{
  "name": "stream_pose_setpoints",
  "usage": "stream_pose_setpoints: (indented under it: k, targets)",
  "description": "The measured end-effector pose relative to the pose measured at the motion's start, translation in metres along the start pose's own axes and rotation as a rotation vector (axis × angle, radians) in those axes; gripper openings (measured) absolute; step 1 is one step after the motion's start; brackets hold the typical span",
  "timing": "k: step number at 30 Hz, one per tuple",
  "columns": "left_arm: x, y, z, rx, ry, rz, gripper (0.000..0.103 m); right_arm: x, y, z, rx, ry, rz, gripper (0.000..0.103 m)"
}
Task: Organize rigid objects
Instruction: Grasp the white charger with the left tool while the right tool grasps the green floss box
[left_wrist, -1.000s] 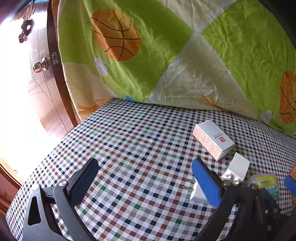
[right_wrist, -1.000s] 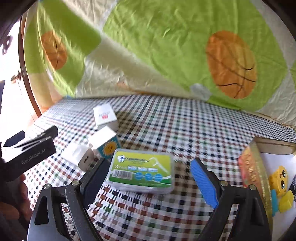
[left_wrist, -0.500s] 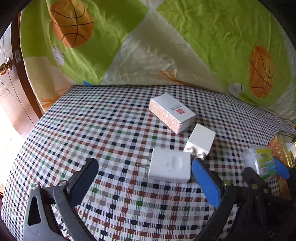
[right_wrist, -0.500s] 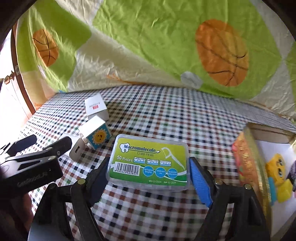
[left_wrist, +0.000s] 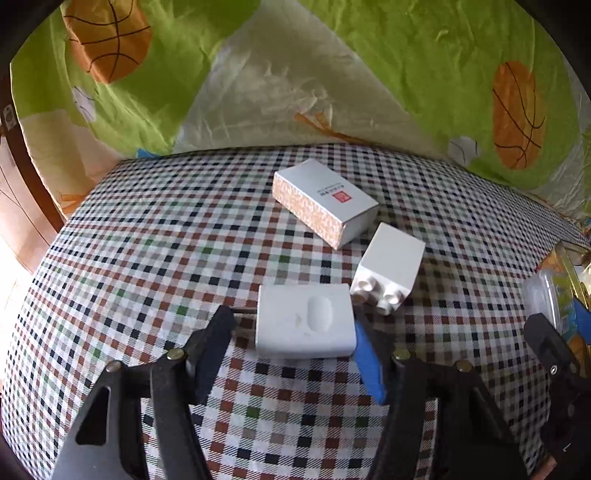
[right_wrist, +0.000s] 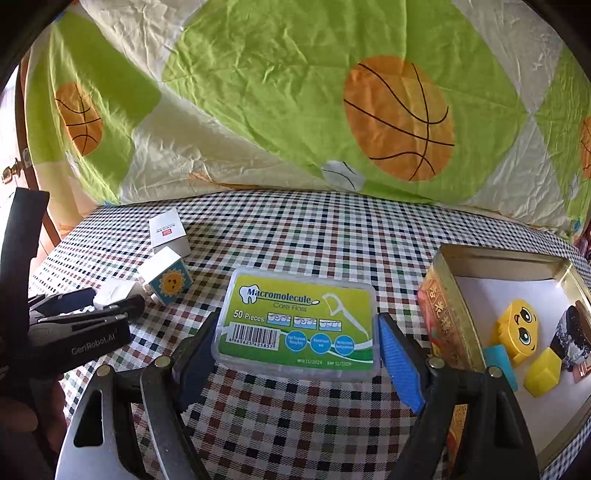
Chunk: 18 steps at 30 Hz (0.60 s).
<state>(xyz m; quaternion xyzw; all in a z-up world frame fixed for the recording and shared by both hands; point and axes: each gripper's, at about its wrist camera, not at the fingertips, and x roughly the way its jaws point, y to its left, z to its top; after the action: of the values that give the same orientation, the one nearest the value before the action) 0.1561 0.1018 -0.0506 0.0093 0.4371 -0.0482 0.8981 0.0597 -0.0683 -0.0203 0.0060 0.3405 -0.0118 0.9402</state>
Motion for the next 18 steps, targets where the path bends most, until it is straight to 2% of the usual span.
stream_pose_setpoints:
  k: [4,6,11,15,18]
  targets:
    - [-0.007,0.008,-0.005,-0.027,-0.027,-0.037,0.062,-0.004,0.000,0.001,0.001,-0.029,0.019,0.083]
    - [-0.018,0.013,-0.007,-0.046,-0.082,-0.038,0.062,-0.010,-0.001,0.002,0.000,-0.072,0.032,0.083]
    - [-0.052,0.011,-0.015,-0.073,-0.274,0.008,0.063,-0.030,-0.004,0.005,0.013,-0.185,0.062,0.083]
    - [-0.069,0.005,-0.021,-0.066,-0.361,0.062,0.062,-0.054,-0.008,0.005,0.004,-0.287,0.115,0.083]
    - [-0.081,-0.001,-0.028,-0.068,-0.409,0.072,0.062,-0.072,-0.009,0.000,-0.019,-0.357,0.113,0.083]
